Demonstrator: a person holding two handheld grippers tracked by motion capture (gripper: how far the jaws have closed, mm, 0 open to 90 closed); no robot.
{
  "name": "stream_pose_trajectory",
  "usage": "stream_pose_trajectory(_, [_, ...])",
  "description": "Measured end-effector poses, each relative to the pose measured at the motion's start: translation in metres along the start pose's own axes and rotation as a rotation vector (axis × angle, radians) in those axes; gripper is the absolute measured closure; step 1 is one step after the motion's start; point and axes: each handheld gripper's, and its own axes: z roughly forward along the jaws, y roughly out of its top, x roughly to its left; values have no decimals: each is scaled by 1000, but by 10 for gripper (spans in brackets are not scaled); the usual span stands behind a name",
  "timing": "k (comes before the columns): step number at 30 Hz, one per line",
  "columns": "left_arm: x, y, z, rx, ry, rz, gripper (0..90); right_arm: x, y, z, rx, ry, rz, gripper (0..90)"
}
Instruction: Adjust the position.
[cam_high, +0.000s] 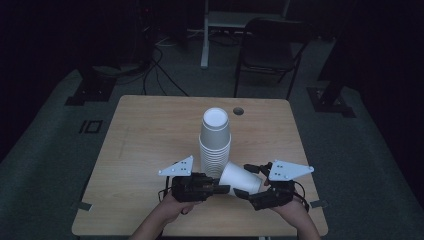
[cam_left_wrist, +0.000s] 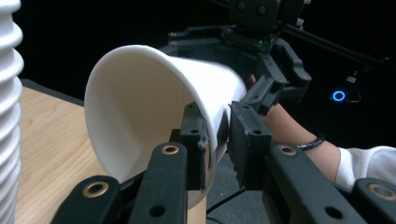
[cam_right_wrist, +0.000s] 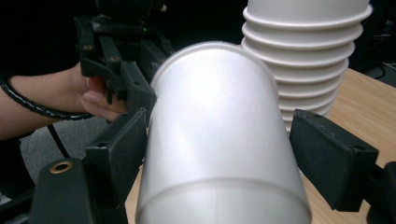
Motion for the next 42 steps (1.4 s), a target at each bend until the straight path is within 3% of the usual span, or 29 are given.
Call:
stream_pose_trajectory(2, [-2, 0, 1, 20, 7, 8, 846, 0, -1, 1, 0, -7, 2, 243])
stream_pose_trajectory(3, [-3, -1, 1, 37, 48, 38, 849, -1, -1, 0, -9, 1, 7, 328])
stream_pose_trajectory(4, [-2, -3, 1, 48, 57, 40, 850, -2, -1, -2, -29, -7, 22, 429])
stream_pose_trajectory(5, [-1, -4, 1, 44, 38, 26, 852, -4, -1, -3, -41, -12, 35, 430])
stream_pose_trajectory(14, [-4, -9, 3, 86, 76, 62, 855, -3, -8, 5, 51, -6, 32, 266])
stream_pose_trajectory(21, [-6, -8, -2, 128, 96, 86, 855, -3, -16, 5, 75, 16, 38, 153])
stream_pose_trajectory(27, [-9, -6, -4, 178, 127, 114, 855, -2, -28, 13, 171, 6, 25, 132])
stream_pose_trajectory(32, [-12, -3, -2, 228, 125, 151, 855, 1, -37, 21, 222, -18, 0, 120])
stream_pose_trajectory(42, [-16, 6, 5, 312, 118, 217, 854, 5, -50, 37, 258, -26, -2, 111])
